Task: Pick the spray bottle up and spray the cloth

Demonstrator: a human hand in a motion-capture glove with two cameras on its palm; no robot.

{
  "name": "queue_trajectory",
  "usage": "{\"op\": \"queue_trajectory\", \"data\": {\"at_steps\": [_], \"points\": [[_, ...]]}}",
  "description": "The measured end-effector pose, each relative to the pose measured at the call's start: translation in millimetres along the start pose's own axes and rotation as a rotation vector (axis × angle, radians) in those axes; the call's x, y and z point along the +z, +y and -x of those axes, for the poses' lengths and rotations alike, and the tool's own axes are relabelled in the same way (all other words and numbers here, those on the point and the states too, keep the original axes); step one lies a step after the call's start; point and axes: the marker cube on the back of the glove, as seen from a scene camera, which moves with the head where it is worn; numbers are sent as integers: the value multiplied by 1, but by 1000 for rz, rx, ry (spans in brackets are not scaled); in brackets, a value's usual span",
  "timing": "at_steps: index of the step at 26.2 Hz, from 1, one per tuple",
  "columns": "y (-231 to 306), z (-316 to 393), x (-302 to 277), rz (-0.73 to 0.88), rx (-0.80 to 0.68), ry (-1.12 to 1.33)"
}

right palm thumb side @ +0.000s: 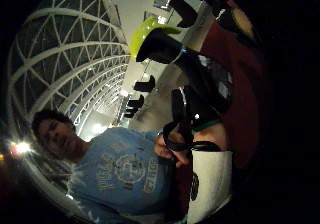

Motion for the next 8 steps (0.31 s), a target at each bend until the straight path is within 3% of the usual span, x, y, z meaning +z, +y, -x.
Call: {"op": "queue_trajectory", "data": {"at_steps": [8], "points": [[44,-43,-90,-77,91,233]]}}
